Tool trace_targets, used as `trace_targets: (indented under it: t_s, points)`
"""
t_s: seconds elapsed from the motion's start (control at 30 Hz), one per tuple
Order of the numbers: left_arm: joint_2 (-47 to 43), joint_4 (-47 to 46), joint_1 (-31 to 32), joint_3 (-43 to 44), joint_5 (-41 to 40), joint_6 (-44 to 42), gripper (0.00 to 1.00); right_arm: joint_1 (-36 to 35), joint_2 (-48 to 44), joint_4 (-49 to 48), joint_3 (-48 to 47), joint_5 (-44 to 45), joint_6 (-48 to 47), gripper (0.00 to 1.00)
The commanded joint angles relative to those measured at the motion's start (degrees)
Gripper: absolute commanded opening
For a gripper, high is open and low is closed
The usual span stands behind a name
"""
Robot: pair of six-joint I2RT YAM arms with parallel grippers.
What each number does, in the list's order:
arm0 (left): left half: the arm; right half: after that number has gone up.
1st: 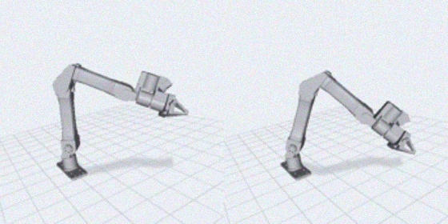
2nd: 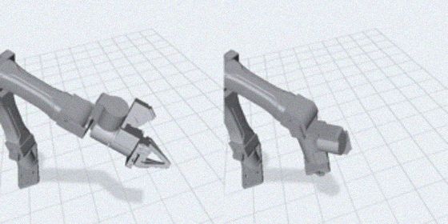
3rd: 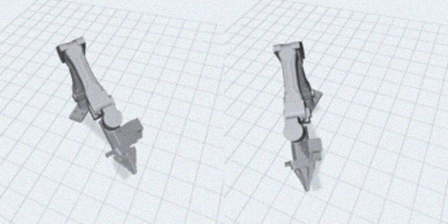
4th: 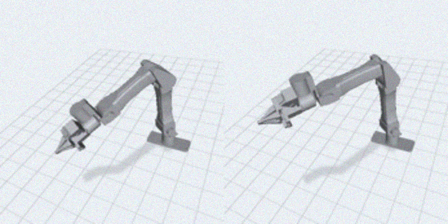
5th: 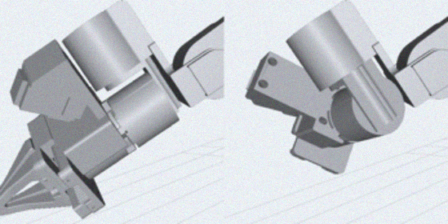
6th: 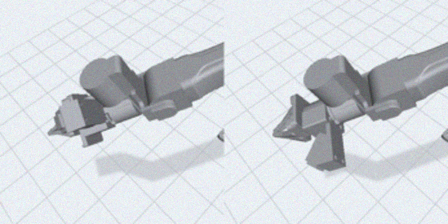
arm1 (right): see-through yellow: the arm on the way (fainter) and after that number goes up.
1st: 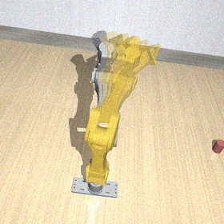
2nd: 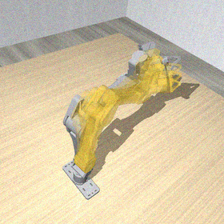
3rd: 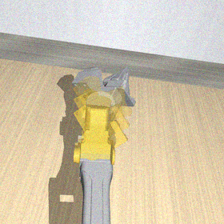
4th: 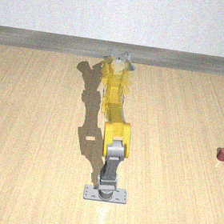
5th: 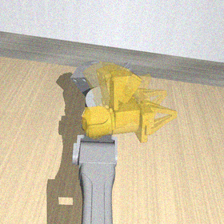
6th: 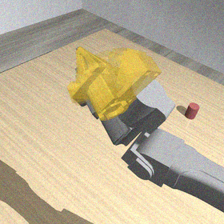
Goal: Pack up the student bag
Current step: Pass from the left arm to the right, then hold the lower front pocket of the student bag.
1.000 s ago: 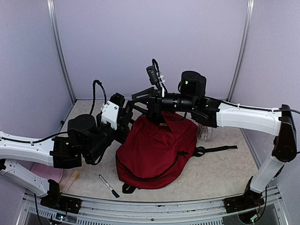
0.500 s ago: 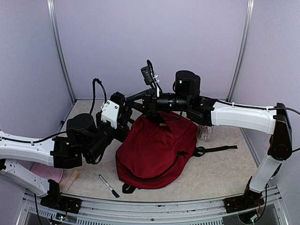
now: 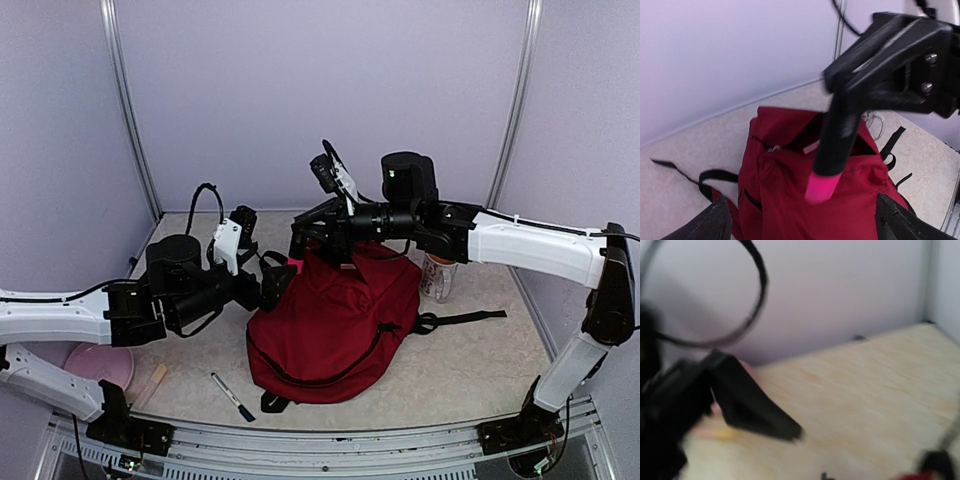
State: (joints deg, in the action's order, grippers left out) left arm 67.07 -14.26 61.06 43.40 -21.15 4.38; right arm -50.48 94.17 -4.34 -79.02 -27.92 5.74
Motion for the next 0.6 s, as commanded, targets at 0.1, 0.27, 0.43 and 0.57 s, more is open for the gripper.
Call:
trace_targets:
  t_s: [0.1, 0.27, 0.43, 0.57]
  points:
    - [-2.06, 3.29, -10.13, -11.24, 17.54, 19.23, 0.94, -0.70, -2.23, 10.87, 3.26, 14.84, -25.27, 0.00]
    - [3.81, 5.99, -11.11, -11.40, 17.89, 20.74, 0.95, -2.25, -1.01, 8.91, 5.04, 24.98, -39.78, 0.00]
    - [9.29, 4.60, -11.89, -11.58, 19.79, 20.49, 0.84, -3.28, 0.42, 8.18, 3.85, 30.79, -47.84, 0.00]
    - [11.50, 2.87, -12.19, -11.62, 21.71, 20.54, 0.63, -3.36, 1.45, 6.83, 5.71, 35.81, -53.25, 0.00]
